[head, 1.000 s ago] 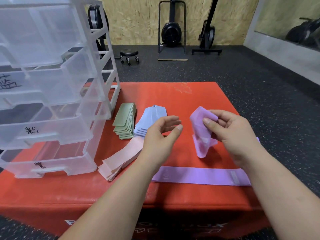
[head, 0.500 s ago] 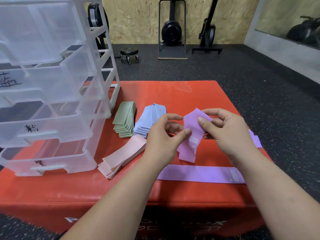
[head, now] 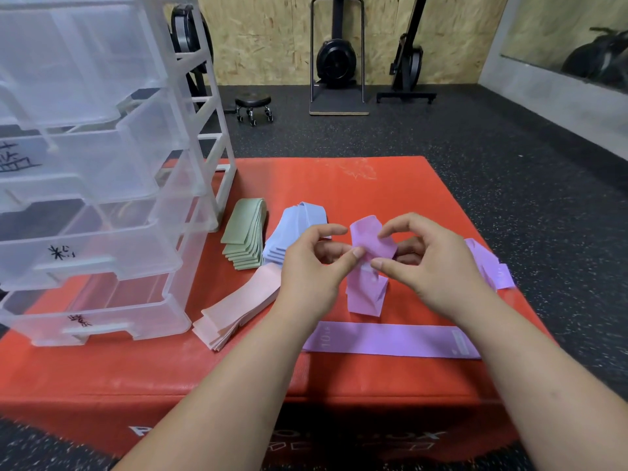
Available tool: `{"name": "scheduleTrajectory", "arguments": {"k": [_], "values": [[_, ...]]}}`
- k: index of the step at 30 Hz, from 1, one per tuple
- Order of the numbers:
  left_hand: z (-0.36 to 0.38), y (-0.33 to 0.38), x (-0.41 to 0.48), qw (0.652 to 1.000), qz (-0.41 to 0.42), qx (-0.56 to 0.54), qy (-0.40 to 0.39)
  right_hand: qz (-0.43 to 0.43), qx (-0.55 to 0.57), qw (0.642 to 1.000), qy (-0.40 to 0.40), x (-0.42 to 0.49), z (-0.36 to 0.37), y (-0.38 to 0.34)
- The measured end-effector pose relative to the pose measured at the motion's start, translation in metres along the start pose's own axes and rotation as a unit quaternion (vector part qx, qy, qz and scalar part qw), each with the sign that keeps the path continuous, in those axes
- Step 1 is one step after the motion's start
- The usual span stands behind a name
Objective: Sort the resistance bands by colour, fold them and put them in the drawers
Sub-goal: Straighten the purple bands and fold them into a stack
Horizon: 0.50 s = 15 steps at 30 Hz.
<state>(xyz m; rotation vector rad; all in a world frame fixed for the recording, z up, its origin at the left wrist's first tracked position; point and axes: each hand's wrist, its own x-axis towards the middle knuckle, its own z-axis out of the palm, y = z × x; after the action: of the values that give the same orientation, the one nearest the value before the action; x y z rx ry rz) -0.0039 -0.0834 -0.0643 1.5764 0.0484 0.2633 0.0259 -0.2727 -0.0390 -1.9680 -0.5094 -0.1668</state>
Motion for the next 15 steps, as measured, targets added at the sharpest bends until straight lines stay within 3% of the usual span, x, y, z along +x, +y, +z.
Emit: {"name": "scheduleTrajectory", "arguments": {"k": [5, 15], "values": [[0.0, -0.001, -0.001, 1.0, -0.007, -0.008, -0.018, -0.021, -0.08, 0.996, 0.044, 0.001, 0.0, 0.003], [-0.003, -0.007, 0.003, 0.998, 0.03, 0.046, 0.032, -0.007, -0.043, 0.991, 0.129, 0.009, -0.018, -0.004]]}}
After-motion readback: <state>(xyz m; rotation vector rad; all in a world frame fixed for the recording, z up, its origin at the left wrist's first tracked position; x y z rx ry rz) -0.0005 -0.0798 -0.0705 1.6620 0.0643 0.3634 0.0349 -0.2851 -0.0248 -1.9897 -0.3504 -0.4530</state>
